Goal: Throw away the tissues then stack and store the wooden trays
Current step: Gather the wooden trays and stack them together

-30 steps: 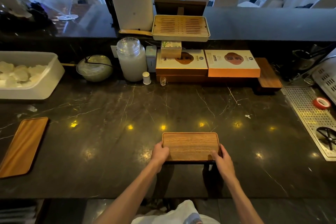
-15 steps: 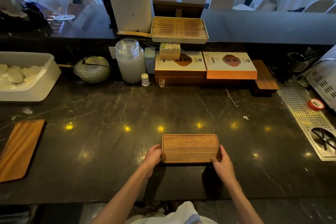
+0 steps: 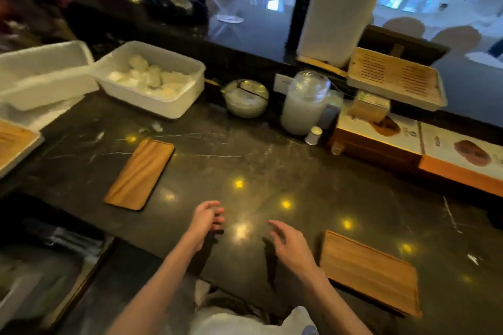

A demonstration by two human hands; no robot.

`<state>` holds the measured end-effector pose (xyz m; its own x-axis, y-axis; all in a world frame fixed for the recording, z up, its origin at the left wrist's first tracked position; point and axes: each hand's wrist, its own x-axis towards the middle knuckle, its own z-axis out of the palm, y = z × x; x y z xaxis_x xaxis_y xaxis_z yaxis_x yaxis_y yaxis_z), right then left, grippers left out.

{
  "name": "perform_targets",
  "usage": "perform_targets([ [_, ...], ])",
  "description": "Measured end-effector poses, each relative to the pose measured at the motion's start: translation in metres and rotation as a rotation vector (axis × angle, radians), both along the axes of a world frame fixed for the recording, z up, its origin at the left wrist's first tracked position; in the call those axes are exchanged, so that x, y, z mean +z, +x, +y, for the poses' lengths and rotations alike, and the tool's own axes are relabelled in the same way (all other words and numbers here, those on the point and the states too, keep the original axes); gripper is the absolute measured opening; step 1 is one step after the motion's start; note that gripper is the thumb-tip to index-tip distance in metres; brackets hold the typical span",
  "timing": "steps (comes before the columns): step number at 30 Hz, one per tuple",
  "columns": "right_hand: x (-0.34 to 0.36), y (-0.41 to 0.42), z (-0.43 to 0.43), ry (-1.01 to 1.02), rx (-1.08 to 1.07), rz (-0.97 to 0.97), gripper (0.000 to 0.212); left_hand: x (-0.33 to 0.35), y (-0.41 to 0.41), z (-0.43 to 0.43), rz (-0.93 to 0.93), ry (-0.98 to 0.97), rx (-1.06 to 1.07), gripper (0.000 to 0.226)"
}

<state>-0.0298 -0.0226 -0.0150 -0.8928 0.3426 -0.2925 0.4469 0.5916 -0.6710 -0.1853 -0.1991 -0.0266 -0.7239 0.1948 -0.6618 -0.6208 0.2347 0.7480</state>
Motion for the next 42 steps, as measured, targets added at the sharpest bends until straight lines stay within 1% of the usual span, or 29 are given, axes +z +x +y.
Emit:
perform_targets([
  [4, 0.009, -0.095, -0.051, -0.033, 0.197, -0.142, 0.034, -0.002, -0.065, -0.071, 0.126, -0.145, 0.119, 0.026],
  [7, 0.001, -0.164, -0.098, -0.107, 0.262, -0.227, 0.038, -0.009, -0.111, -0.128, 0.202, -0.312, 0.205, 0.03],
  [9, -0.009, -0.204, -0.13, -0.232, 0.219, -0.274, 0.041, -0.015, -0.138, -0.165, 0.242, -0.508, 0.191, 0.035],
  [11, -0.019, -0.239, -0.162, -0.429, 0.097, -0.348, 0.043, -0.021, -0.162, -0.195, 0.258, -0.703, 0.121, 0.042],
  [12, -0.023, -0.253, -0.176, -0.529, 0.023, -0.384, 0.044, -0.024, -0.173, -0.206, 0.232, -0.759, 0.077, 0.045],
  [14, -0.032, -0.27, -0.2, -0.715, -0.121, -0.436, 0.046, -0.031, -0.189, -0.22, 0.164, -0.781, 0.005, 0.045],
  [17, -0.046, -0.276, -0.224, -0.934, -0.259, -0.453, 0.051, -0.045, -0.198, -0.223, 0.142, -0.704, -0.027, 0.039],
  [19, -0.053, -0.275, -0.23, -1.01, -0.317, -0.433, 0.047, -0.049, -0.195, -0.218, 0.105, -0.636, 0.024, 0.039],
  [20, -0.054, -0.274, -0.229, -1.019, -0.337, -0.42, 0.042, -0.051, -0.194, -0.215, 0.074, -0.569, 0.08, 0.04],
  [22, -0.055, -0.271, -0.222, -1.004, -0.355, -0.397, 0.027, -0.052, -0.19, -0.208, 0.022, -0.36, 0.193, 0.043],
  [23, -0.054, -0.269, -0.216, -0.991, -0.364, -0.383, 0.02, -0.05, -0.187, -0.205, 0.01, -0.252, 0.216, 0.045],
  [25, -0.053, -0.26, -0.2, -0.992, -0.386, -0.357, 0.013, -0.046, -0.18, -0.197, 0.001, -0.084, 0.203, 0.044],
  [26, -0.051, -0.253, -0.19, -1.012, -0.391, -0.346, 0.015, -0.042, -0.176, -0.191, 0.0, -0.025, 0.177, 0.043],
  [29, -0.047, -0.222, -0.154, -1.067, -0.408, -0.289, 0.031, -0.026, -0.169, -0.169, 0.066, 0.018, 0.036, 0.041],
  [31, -0.047, -0.195, -0.122, -1.122, -0.528, -0.147, 0.045, -0.014, -0.165, -0.147, 0.125, 0.041, -0.057, 0.035],
  [33, -0.043, -0.164, -0.083, -1.162, -0.695, 0.032, 0.065, -0.002, -0.156, -0.121, 0.149, 0.073, -0.142, 0.03],
  [34, -0.04, -0.148, -0.062, -1.146, -0.758, 0.094, 0.063, 0.002, -0.149, -0.108, 0.156, 0.079, -0.188, 0.029],
  [36, -0.03, -0.112, -0.024, -1.081, -0.811, 0.171, 0.045, 0.008, -0.131, -0.079, 0.158, 0.093, -0.274, 0.027],
  [39, -0.024, -0.049, 0.02, -0.952, -0.799, 0.179, 0.03, 0.012, -0.095, -0.031, 0.113, 0.168, -0.302, 0.024],
  [42, -0.023, 0.021, 0.049, -0.905, -0.851, 0.219, 0.026, 0.007, -0.045, 0.022, -0.027, 0.22, -0.285, 0.036],
])
